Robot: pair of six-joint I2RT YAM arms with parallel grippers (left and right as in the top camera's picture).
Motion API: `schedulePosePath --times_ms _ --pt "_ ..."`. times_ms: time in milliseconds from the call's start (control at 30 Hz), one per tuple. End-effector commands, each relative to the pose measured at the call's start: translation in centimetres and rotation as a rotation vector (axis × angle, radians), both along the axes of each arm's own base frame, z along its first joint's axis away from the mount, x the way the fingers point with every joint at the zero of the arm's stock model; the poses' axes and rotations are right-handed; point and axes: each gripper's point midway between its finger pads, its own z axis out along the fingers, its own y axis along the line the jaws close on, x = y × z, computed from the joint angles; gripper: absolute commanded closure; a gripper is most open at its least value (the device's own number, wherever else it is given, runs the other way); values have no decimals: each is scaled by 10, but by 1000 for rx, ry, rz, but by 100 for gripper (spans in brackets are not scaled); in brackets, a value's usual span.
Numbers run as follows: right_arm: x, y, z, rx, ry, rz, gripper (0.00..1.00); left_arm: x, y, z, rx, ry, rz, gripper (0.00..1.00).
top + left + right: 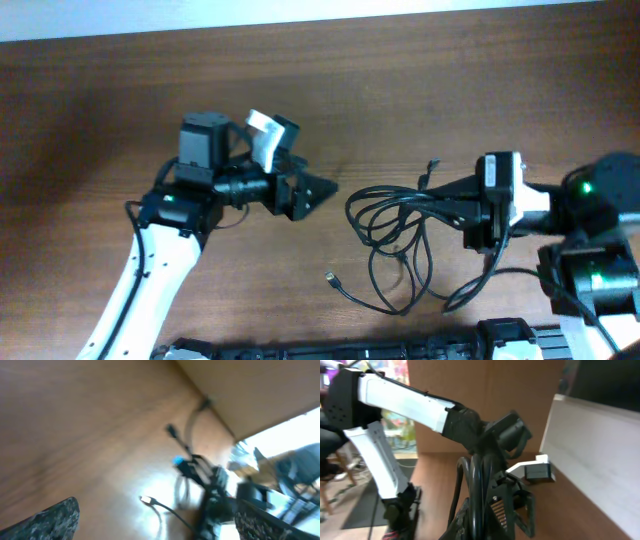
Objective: Untangle cables
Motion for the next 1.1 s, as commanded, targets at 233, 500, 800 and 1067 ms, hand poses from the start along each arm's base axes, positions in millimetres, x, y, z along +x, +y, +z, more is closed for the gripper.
schedulePosePath --times_ms 233,500,800,1067 --pt "-7 1 3 1 -10 83 96 -35 -42 2 -33 40 -172 1" --pt "-7 1 5 0 -32 85 96 -38 -60 -22 -12 131 -207 1" --pt "-7 1 13 -4 -128 83 96 -38 -65 -25 -13 133 -217 1" --pt "-5 1 33 5 -243 47 96 -42 -76 -38 63 101 -204 1"
